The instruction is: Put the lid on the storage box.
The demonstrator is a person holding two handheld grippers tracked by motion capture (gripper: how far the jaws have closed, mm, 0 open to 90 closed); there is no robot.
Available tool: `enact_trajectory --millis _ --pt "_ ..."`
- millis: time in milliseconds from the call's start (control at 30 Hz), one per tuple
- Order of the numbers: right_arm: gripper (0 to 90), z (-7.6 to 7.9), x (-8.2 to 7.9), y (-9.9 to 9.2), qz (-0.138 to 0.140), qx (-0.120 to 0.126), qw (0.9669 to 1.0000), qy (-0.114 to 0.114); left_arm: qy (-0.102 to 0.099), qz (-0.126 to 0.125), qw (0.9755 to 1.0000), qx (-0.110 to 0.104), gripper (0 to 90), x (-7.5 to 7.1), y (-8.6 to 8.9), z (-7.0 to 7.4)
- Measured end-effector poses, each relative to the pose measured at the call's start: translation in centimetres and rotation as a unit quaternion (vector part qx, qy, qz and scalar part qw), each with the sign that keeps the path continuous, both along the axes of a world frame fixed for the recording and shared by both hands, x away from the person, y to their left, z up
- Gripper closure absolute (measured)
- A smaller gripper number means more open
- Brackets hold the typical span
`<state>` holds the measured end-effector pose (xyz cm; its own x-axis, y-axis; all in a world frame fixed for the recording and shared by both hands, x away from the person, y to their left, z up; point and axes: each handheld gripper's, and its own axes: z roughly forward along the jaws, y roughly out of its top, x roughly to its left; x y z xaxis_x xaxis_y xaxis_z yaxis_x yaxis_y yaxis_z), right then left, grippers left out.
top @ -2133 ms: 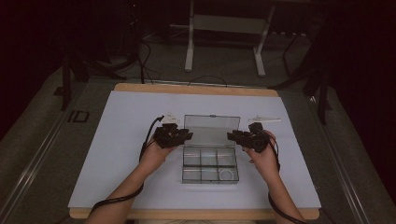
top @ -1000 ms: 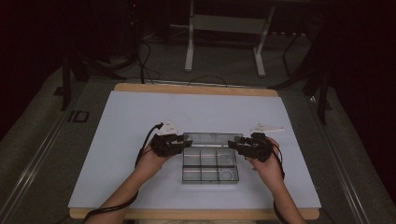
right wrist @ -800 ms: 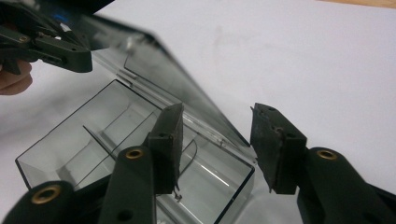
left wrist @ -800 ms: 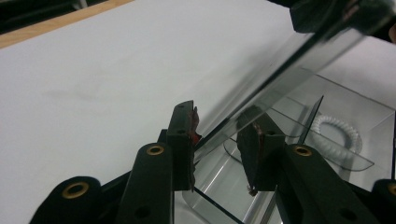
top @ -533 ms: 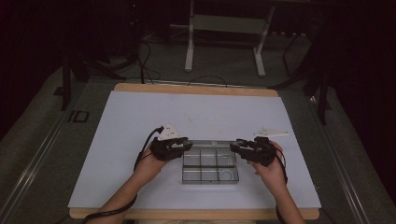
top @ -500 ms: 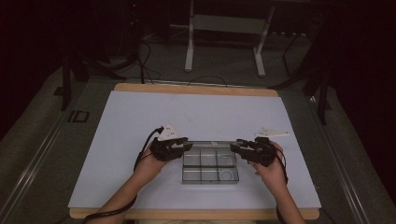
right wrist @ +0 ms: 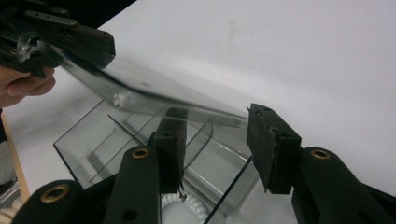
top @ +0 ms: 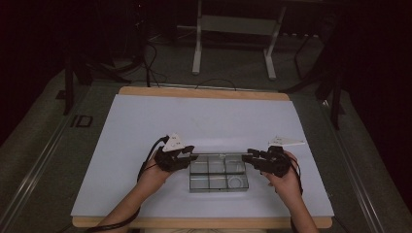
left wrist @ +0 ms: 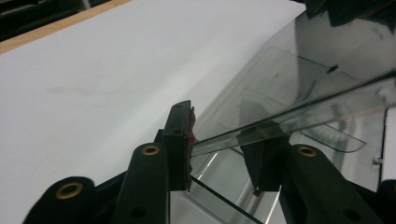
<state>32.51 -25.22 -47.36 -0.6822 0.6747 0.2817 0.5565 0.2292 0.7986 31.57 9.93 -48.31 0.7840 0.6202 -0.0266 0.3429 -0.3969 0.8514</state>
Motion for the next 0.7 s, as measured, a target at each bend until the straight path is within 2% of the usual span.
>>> enact_trajectory --millis 200,467,700 --pt "57.4 -0.4 0.2 -0.4 0.000 -0.002 0.9999 0.010 -0.009 0.003 0.9999 0.008 64.2 -0.5 0.1 0.1" --pt "57.4 -1.0 0.4 -0.5 0.004 0.001 0.9997 0.023 0.001 0.004 0.9999 0.011 58.0 -0.8 0.5 -0.3" --pt "57.2 -1.4 0.3 -0.6 0.005 -0.001 0.9996 0.028 0.007 0.005 0.9998 0.015 57.8 -1.0 1.0 -0.5"
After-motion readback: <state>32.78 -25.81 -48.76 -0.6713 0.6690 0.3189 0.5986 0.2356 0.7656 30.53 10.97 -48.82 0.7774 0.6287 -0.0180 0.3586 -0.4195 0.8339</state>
